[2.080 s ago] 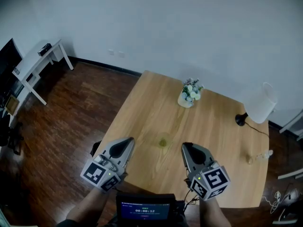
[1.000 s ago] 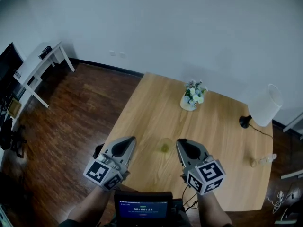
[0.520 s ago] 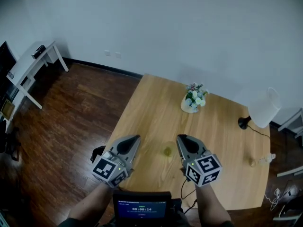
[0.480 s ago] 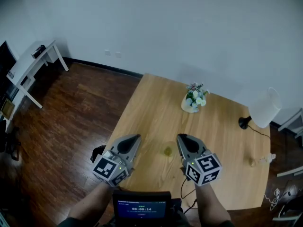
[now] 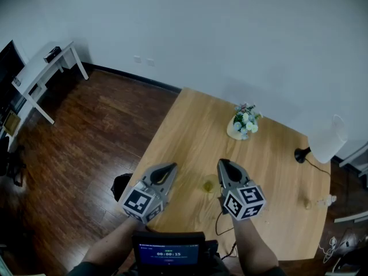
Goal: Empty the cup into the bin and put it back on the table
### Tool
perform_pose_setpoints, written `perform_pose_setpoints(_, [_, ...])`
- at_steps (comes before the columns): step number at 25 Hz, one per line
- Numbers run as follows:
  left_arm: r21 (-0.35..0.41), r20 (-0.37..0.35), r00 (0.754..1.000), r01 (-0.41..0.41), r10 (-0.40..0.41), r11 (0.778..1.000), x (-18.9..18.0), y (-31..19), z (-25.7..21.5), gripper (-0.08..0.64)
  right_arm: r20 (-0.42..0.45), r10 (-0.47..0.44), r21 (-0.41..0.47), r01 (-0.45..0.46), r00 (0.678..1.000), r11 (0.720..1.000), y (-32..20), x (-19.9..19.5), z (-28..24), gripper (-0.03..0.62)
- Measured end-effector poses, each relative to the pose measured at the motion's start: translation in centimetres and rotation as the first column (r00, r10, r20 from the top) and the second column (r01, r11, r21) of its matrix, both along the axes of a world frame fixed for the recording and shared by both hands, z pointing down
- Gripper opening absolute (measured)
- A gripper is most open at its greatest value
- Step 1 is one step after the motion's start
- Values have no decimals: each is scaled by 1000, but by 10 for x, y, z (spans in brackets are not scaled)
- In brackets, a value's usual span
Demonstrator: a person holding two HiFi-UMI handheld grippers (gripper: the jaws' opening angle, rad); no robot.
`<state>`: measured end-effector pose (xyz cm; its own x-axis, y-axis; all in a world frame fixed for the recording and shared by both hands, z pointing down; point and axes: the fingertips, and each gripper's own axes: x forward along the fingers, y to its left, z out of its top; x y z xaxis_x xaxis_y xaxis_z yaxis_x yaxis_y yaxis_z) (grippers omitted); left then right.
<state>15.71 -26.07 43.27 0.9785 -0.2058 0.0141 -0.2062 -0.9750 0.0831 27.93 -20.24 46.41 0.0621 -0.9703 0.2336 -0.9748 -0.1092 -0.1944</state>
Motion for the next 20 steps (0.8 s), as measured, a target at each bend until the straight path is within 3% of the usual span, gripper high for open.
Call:
perform_pose_setpoints(4, [-8,13,1000,22,-22,1000,-2,-4,10,-8,-10,-26,10,26,1000,1000,-13,-3,10,2])
perform_pose_setpoints(12, [-16,26,999,-31,31,999,9,8,24,-8,4,-52,1,52,999,999,-26,-4,32,0])
perform_pose_setpoints(20, [-49,38,999,-24,26,999,12,7,37,-8,23,-65,1,65,998,998,-21,-3,46,0])
